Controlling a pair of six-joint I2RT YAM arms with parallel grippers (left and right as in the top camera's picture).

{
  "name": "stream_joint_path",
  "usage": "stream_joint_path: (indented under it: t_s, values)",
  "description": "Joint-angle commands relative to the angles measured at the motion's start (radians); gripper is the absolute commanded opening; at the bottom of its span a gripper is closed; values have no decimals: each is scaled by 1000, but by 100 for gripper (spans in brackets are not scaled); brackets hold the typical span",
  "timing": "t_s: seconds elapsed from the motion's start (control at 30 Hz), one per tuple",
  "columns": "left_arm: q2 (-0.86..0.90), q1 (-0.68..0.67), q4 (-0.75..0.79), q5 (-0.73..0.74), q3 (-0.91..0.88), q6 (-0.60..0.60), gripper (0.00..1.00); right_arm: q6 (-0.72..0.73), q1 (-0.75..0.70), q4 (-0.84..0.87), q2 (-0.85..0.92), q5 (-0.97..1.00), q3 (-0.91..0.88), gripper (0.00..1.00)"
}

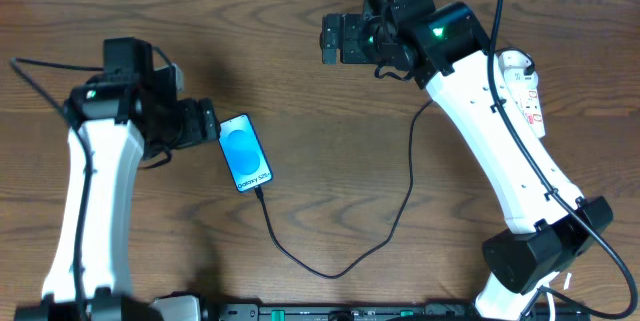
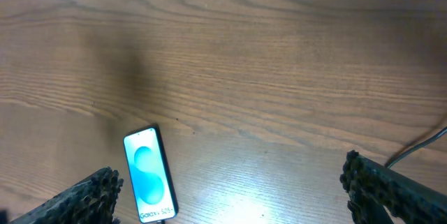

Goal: Plug charger to phone and switch on socket
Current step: 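Release the phone and raise the left gripper above it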

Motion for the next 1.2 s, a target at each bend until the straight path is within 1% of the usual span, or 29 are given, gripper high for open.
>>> stream_joint_path:
  t_s: [0.0, 0.17, 0.3, 0.47, 0.67, 0.9, 1.17]
  values:
    - [-93, -5, -22, -18, 17, 72, 91, 3, 6, -3, -14, 9, 8, 99]
    - [-193, -53, -10, -28, 17, 121, 91, 3, 6, -4, -14, 8, 8, 99]
    - [-214, -124, -4, -147, 17, 118, 91, 3, 6, -6, -14, 8, 8, 99]
    - [-208, -177, 6, -197, 17, 119, 91, 3, 6, -31, -14, 18, 8, 99]
    - [-209, -190, 65, -197, 17, 119, 91, 3, 6, -76, -14, 61, 8, 99]
    - [-209, -190, 68, -196, 16, 119, 91, 3, 6, -109, -14, 61, 8, 99]
    - [-209, -190, 68, -189, 16, 116, 91, -20, 6, -220, -14, 131, 8, 99]
